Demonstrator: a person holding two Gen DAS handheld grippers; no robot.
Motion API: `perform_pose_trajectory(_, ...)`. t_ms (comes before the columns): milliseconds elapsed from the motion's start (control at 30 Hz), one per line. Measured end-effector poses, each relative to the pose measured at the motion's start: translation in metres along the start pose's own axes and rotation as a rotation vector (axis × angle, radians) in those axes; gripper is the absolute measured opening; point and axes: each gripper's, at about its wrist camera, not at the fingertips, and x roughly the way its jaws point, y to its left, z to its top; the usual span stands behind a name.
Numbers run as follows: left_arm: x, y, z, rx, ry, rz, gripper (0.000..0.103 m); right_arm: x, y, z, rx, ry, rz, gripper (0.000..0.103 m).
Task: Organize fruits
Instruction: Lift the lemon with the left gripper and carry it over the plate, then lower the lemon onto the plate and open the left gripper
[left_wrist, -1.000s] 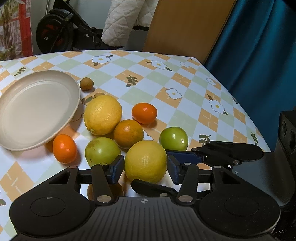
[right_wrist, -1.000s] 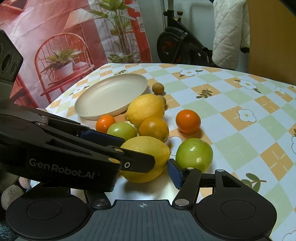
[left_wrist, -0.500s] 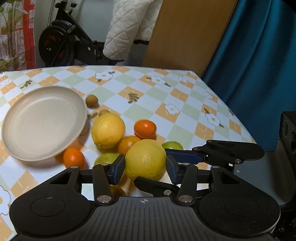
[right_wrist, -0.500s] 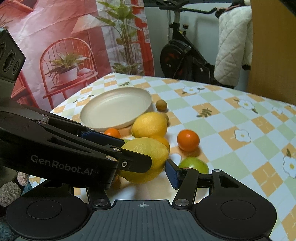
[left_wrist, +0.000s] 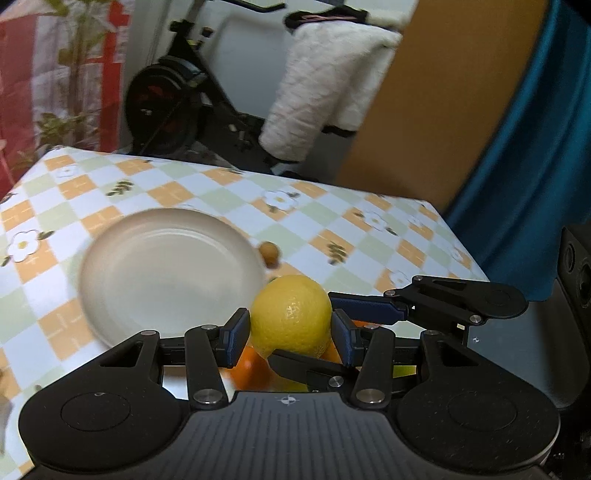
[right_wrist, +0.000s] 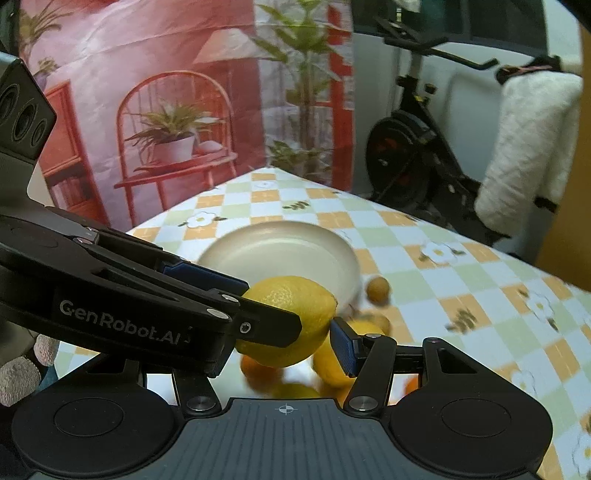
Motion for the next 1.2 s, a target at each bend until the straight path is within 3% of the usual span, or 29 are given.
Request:
perform_pose_trajectory(267, 0.009, 0.044, 0.014, -0.101, -0.026, 0.039, 0.051, 0.047, 0.02, 0.032, -0.072, 0.049, 0.036, 0.052)
perform_pose_trajectory(700, 0.037, 0.109, 0.037, -0.176, -0.05, 0.109, 0.051, 0.131, 0.04, 0.072, -0.146, 0.071, 0.047, 0.052)
perform_pose_trajectory(833, 0.044, 0.121, 0.042, -0.189, -0.049, 0.113, 0.049, 0.15, 0.042, 0.08, -0.165, 0.073, 0.046, 0.049)
perform_pose_trajectory(900, 0.047, 0.124, 0.045, -0.19, -0.059, 0.094, 0.048, 0.157, 0.042, 0.082, -0.169, 0.074, 0.048, 0.041)
perform_pose_trajectory(1200, 0.053, 0.127, 0.052, -0.181, -0.053, 0.14, 0.046, 0.175, 0.043, 0.094, -0.173, 0.084, 0.032, 0.045)
